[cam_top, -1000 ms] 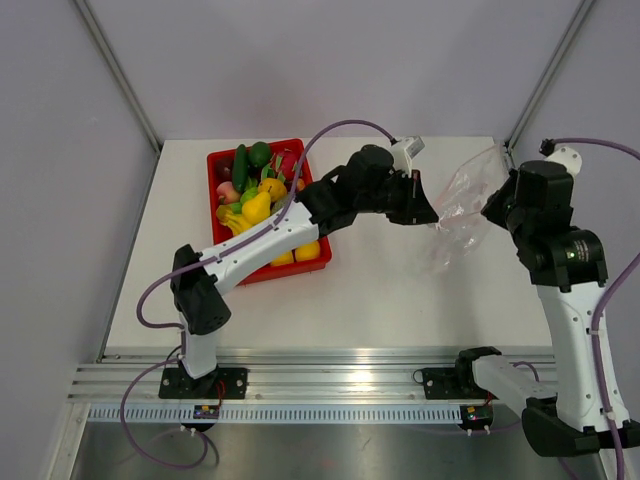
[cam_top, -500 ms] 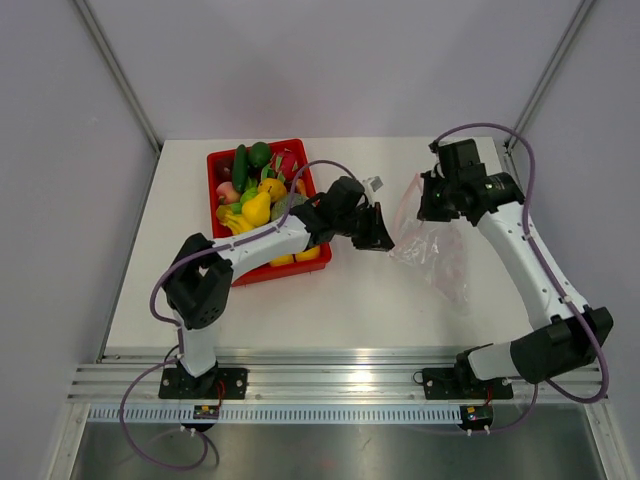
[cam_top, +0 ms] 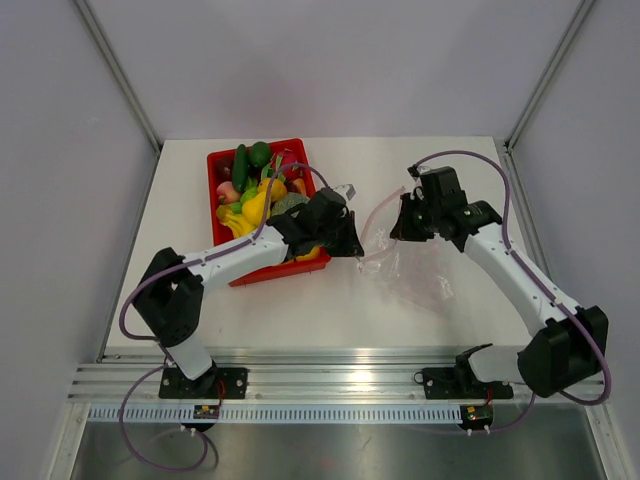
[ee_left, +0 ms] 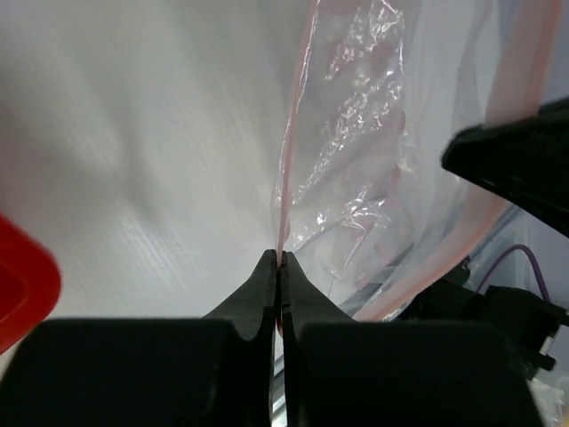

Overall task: Place the food in the zip-top bag and seal the zipper
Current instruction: Open the zipper of the food storage bag.

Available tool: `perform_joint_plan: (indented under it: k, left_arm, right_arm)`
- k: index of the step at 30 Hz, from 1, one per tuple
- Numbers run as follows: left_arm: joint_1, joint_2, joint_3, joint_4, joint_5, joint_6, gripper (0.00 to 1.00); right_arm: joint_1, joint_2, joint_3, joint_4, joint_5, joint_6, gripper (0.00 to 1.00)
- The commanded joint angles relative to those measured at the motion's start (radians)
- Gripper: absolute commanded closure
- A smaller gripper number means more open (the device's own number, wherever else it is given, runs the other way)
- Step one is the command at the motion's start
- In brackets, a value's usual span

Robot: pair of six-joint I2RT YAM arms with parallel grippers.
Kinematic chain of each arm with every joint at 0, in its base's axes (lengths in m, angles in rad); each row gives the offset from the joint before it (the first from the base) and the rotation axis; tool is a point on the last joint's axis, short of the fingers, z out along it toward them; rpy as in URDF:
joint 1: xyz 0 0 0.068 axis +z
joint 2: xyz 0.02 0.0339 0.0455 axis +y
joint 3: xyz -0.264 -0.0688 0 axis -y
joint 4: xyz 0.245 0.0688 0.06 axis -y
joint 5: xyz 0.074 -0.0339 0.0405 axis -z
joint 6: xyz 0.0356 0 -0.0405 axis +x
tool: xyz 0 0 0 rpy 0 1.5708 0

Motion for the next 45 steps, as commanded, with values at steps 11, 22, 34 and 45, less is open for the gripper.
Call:
perform_joint_plan:
  k: [11,22,34,45]
  left_arm:
    - [-0.004,-0.107,-0.036,-0.053,-0.197,0.117,0.86]
    - [0.015,-0.211,-0.023,-0.018,-0.119,0.128,0.01]
    - [0.033,0.005,0.105,0.062,0.071,0.087,0.08]
    - [0.041,0.113,0.229,-0.047,0.001,0.036,1.0]
  right_arm:
    - [0.013,-0.178,-0.232,0.449,-0.221,0.076,1.0]
    - [0.013,-0.185,-0.23,0.386,-0.155,0.076,1.0]
    - [0.013,-0.236,-0.242,0.367,-0.166,0.086,1.0]
    - [0.013,-0.266,-0.209,0.244,-0.053,0.073,1.0]
